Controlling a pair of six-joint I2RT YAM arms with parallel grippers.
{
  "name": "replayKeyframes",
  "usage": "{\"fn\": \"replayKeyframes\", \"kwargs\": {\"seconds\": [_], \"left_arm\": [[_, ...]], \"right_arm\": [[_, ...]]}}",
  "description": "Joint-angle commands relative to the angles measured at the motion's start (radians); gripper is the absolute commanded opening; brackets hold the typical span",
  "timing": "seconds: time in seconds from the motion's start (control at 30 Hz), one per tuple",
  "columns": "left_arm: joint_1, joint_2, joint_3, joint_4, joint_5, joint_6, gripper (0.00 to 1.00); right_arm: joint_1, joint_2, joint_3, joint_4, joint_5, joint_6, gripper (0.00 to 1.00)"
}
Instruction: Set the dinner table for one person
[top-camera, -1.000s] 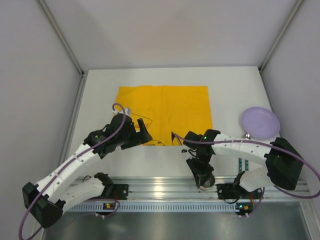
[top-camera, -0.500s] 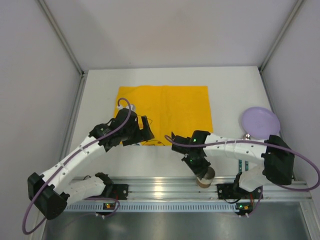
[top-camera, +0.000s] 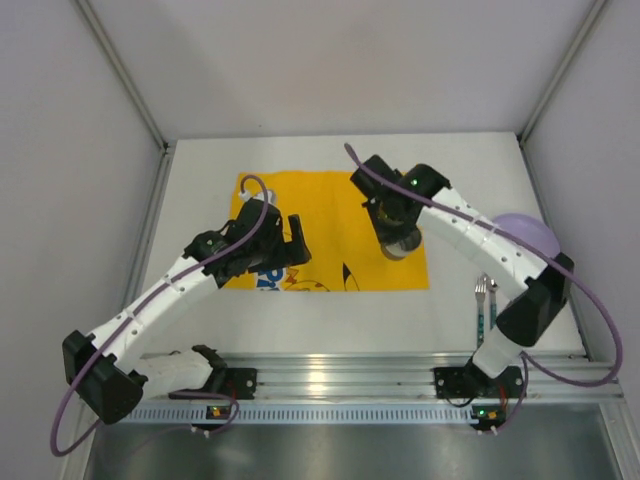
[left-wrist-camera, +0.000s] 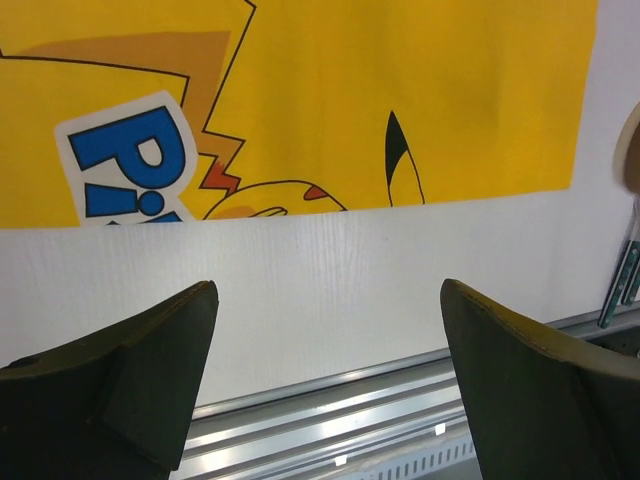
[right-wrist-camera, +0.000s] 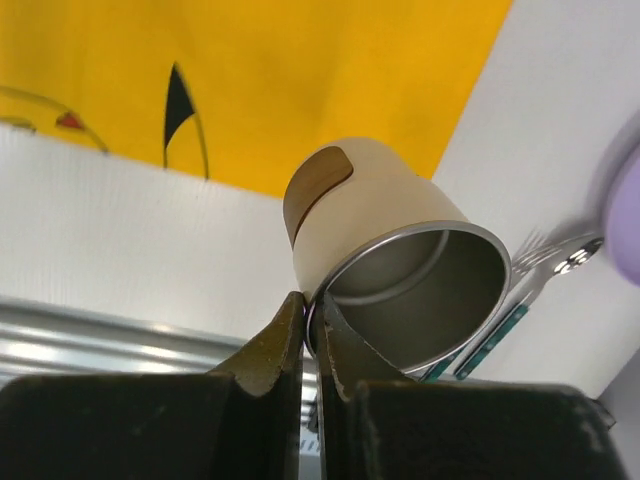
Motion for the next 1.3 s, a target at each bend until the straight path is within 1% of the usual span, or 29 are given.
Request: {"fn": "replayKeyframes", "kwargs": {"seconds": [0.0,0.03,0.07,0.1,0.13,0.17,0.2,0.27,0.33,0.47,0.57,0.63,0.67,0.7,0.77,0.8,0.83,0.87,0.9,0.93,0.97,1.0,1.03,1.07,1.1,1.13,1.17,1.27], "left_arm": [[0.001,-0.023,0.039,0.005,-0.070,0.040,0.98],[-0.001,-0.025,0.040,0.003,-0.074,0.045,0.98],[0.002,-0.023,0.045,-0.003,-0.080,0.051,0.98],[0.001,-0.017,0.048,-0.012,-0.083,0.058,0.98],[0.002,-0.016,0.053,-0.021,-0.086,0.063,0.98],[0.004,-0.010,0.063,-0.028,-0.092,0.066,0.98],[0.006,-0.006,0.069,-0.043,-0.095,0.075,0.98],[0.009,-0.002,0.089,-0.055,-0.100,0.086,0.98],[0.016,-0.002,0.102,-0.071,-0.104,0.094,0.98],[0.036,0.001,0.103,-0.075,-0.103,0.112,0.98],[0.067,0.020,0.100,-0.051,-0.064,0.117,0.98],[0.082,0.041,0.109,-0.040,-0.045,0.123,0.98],[0.085,0.065,0.126,-0.037,-0.038,0.135,0.98],[0.090,0.081,0.137,-0.035,-0.034,0.141,0.98],[0.091,0.110,0.168,-0.029,-0.012,0.160,0.98],[0.091,0.139,0.177,-0.026,-0.005,0.166,0.98],[0.091,0.151,0.186,-0.023,0.003,0.167,0.98],[0.091,0.164,0.200,-0.022,0.021,0.170,0.98],[0.091,0.181,0.207,-0.017,0.034,0.170,0.98],[0.091,0.187,0.214,-0.011,0.044,0.170,0.98],[0.090,0.191,0.214,-0.005,0.067,0.167,0.98],[0.088,0.196,0.209,0.009,0.077,0.164,0.98],[0.090,0.198,0.202,0.012,0.084,0.161,0.98],[0.088,0.198,0.198,0.014,0.092,0.152,0.98],[0.084,0.198,0.192,0.014,0.091,0.149,0.98],[0.081,0.195,0.188,0.009,0.116,0.146,0.98],[0.078,0.192,0.185,0.003,0.121,0.135,0.98],[0.061,0.159,0.166,-0.017,0.112,0.115,0.98]], "right_arm": [[-0.138,0.183,0.194,0.036,0.057,-0.128,0.00],[-0.160,0.236,0.255,0.036,0.057,-0.151,0.00],[-0.180,0.286,0.377,0.036,0.054,-0.159,0.00],[-0.222,0.343,0.444,0.036,0.048,-0.167,0.00],[-0.246,0.445,0.507,0.032,0.033,-0.167,0.00],[-0.272,0.495,0.621,0.032,-0.002,-0.159,0.00],[-0.304,0.589,0.678,0.026,0.004,-0.156,0.00],[-0.345,0.662,0.801,0.027,-0.012,-0.142,0.00],[-0.362,0.728,0.834,0.062,-0.025,-0.133,0.00],[-0.372,0.771,0.815,0.116,-0.038,-0.130,0.00],[-0.370,0.790,0.814,0.136,-0.079,-0.125,0.00],[-0.364,0.782,0.814,0.151,-0.096,-0.135,0.38],[-0.361,0.775,0.805,0.157,-0.096,-0.138,0.56],[-0.361,0.750,0.796,0.170,-0.096,-0.142,0.84],[-0.365,0.713,0.756,0.176,-0.066,-0.142,0.96],[-0.373,0.665,0.733,0.183,-0.056,-0.147,1.00],[-0.381,0.635,0.705,0.188,-0.041,-0.148,1.00],[-0.405,0.601,0.629,0.193,-0.003,-0.147,1.00],[-0.425,0.530,0.581,0.197,0.020,-0.145,1.00],[-0.445,0.491,0.474,0.208,0.074,-0.138,1.00],[-0.497,0.454,0.416,0.213,0.100,-0.132,1.00],[-0.531,0.381,0.354,0.229,0.122,-0.113,1.00],[-0.565,0.347,0.234,0.242,0.148,-0.101,1.00],[-0.632,0.316,0.170,0.257,0.154,-0.090,1.00],[-0.667,0.272,0.115,0.289,0.152,-0.070,1.00],[-0.703,0.258,0.023,0.302,0.122,-0.060,1.00],[-0.761,0.248,-0.016,0.317,0.096,-0.059,1.00],[-0.819,0.264,-0.102,0.349,0.065,-0.067,1.00]]}}
